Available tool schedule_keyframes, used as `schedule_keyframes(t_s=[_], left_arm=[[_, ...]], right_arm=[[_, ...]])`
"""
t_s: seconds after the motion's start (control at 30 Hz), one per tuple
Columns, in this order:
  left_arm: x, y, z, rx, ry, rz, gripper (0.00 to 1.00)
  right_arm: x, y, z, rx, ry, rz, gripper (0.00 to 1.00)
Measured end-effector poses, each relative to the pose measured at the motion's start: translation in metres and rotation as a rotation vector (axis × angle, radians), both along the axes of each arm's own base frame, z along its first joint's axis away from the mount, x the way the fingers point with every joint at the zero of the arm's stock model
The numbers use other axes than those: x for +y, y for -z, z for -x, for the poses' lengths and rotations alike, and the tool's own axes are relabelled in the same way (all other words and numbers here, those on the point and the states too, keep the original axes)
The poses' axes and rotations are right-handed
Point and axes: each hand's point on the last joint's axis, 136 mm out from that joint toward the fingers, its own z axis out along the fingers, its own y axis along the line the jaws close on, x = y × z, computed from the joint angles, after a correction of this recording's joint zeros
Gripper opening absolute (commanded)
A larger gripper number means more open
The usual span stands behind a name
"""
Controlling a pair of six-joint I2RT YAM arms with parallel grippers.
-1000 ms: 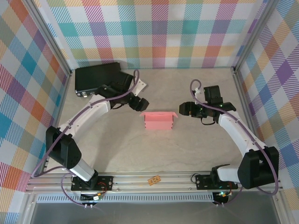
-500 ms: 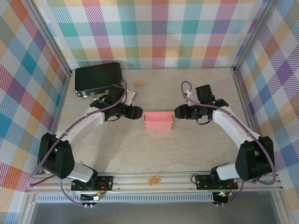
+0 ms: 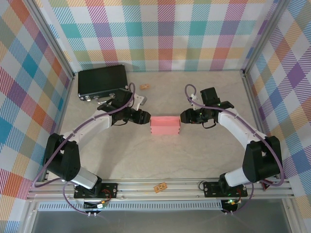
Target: Fold the paper box
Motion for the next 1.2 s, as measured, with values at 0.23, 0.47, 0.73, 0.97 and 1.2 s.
schedule_keyframes(t_s=[0.23, 0.47, 0.73, 0.97, 1.2], left_arm=[[-0.001, 0.006, 0.0, 0.01, 0.015, -0.007, 0.48], [-0.002, 0.008, 0.001, 0.019, 0.022, -0.003, 0.4], [-0.005, 0.022, 0.004, 0.067, 0.038, -0.004, 0.32], [-0.008, 0.021, 0.006, 0.074, 0.048, 0.01, 0.26], [-0.009, 0.022, 0.006, 0.082, 0.05, 0.014, 0.23]], right_arm=[[0.0, 0.005, 0.0, 0.011, 0.001, 0.011, 0.38], [0.001, 0.009, -0.001, 0.022, 0.0, 0.017, 0.33], [0.003, 0.009, 0.001, 0.022, -0.006, 0.015, 0.29], [0.005, 0.007, 0.0, 0.015, -0.01, 0.009, 0.27], [0.006, 0.006, -0.001, 0.012, -0.012, 0.007, 0.26]])
